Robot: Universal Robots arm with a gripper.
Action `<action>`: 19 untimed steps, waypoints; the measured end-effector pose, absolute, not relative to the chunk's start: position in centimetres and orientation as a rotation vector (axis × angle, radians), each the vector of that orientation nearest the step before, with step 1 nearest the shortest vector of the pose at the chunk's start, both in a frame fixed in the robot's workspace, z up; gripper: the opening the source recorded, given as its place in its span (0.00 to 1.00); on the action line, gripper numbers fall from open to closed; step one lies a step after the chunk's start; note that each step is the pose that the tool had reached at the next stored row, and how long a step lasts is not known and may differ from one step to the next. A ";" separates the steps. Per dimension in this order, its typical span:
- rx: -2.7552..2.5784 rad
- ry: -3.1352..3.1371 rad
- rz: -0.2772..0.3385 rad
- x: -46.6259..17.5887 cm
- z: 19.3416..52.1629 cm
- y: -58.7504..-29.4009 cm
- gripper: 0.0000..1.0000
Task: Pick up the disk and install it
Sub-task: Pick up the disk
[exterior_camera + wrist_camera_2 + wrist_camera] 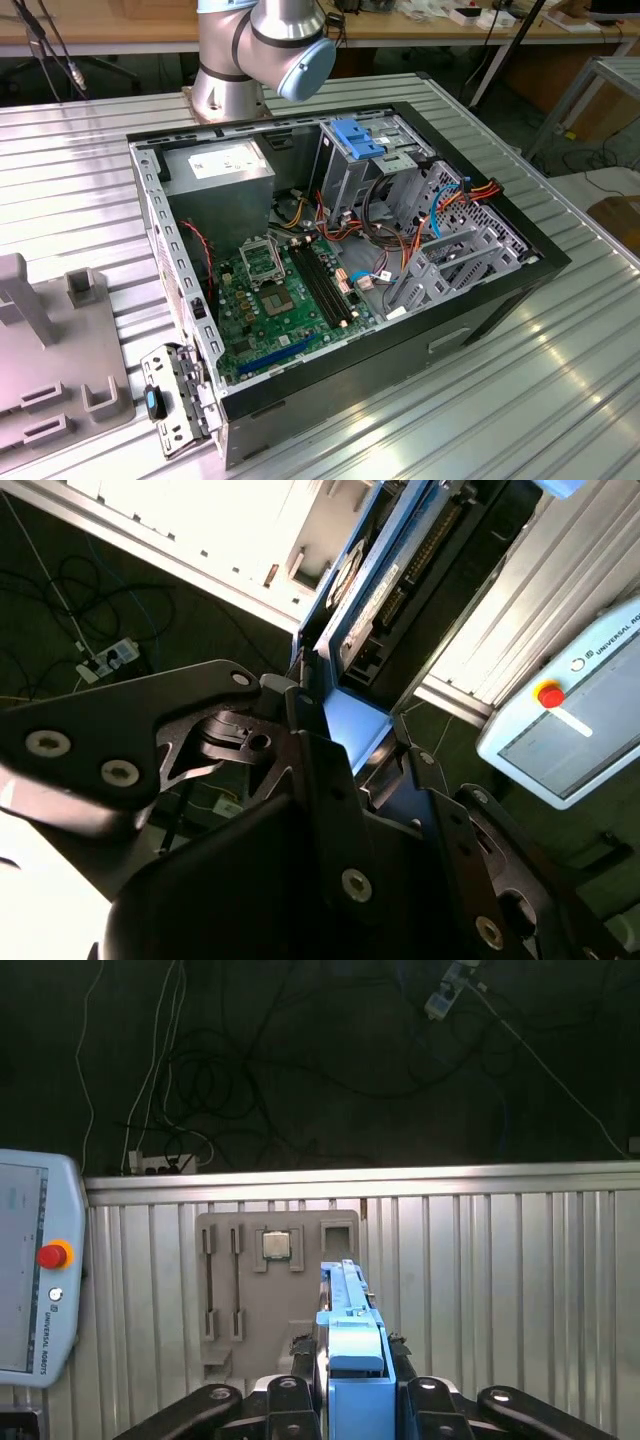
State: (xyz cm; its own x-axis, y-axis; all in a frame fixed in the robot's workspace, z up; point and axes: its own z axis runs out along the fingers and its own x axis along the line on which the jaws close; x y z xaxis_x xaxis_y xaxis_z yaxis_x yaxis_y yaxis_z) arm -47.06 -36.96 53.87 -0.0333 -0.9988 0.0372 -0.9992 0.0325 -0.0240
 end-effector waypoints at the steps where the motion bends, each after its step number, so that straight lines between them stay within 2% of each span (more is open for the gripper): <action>1: 2.177 -2.250 0.067 -47.0 54.2 -37.0 0.37; 19: 2.175 -2.248 0.063 -46.9 57.6 -37.0 0.37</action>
State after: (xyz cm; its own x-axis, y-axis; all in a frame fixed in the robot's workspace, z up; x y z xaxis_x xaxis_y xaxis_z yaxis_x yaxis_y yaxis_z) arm -46.91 -36.96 57.59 -0.0332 -0.9987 0.0375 -0.9993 0.0324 -0.0196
